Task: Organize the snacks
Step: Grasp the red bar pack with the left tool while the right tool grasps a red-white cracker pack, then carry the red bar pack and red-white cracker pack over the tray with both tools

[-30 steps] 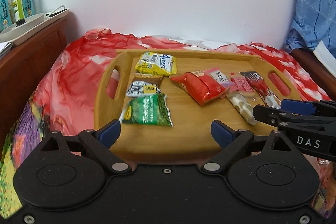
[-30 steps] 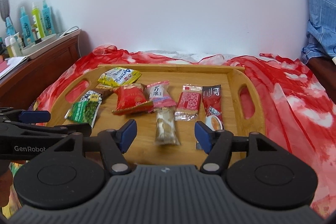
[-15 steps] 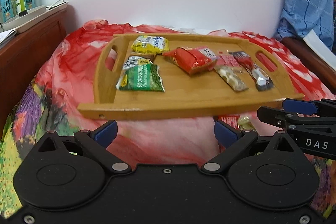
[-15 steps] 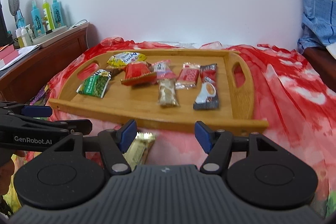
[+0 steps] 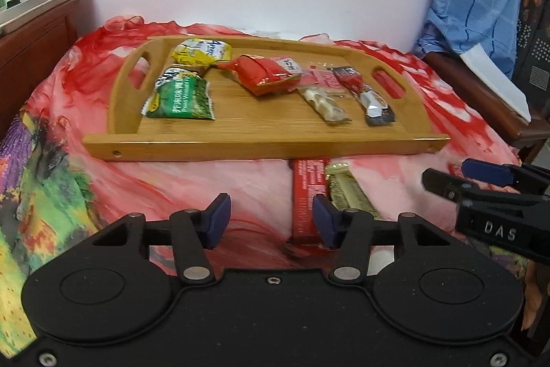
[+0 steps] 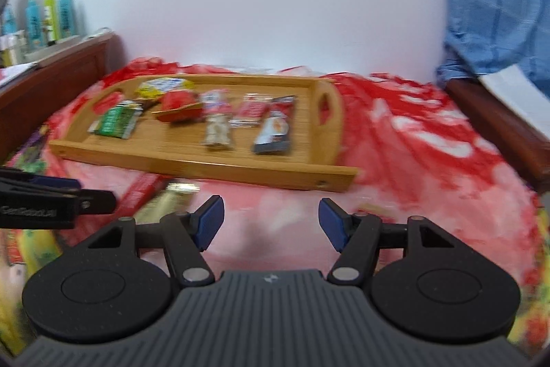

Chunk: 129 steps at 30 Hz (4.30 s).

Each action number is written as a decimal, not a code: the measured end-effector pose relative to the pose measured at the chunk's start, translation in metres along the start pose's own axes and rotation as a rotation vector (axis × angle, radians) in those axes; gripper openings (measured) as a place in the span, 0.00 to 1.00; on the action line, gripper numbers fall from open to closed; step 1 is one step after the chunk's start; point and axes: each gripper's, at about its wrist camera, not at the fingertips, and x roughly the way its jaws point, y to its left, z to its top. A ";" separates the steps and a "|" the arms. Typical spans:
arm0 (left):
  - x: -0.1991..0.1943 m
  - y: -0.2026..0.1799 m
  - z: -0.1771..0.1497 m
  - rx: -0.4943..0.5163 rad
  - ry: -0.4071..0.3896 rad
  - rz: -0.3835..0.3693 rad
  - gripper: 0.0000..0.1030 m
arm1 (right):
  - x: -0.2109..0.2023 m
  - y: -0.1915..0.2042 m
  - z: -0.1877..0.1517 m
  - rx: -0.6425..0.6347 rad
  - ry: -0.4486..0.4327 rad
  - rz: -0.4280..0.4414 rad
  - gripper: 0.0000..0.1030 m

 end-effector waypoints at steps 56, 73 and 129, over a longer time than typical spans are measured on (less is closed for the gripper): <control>0.029 -0.038 -0.009 0.046 -0.014 0.081 0.36 | 0.028 -0.032 -0.020 0.206 0.018 -0.230 0.42; 0.021 -0.030 -0.007 0.018 -0.004 0.090 0.22 | 0.024 -0.034 -0.019 0.229 0.002 -0.214 0.36; 0.012 0.008 0.079 -0.012 -0.091 0.101 0.22 | 0.043 0.015 0.070 0.145 -0.080 0.009 0.36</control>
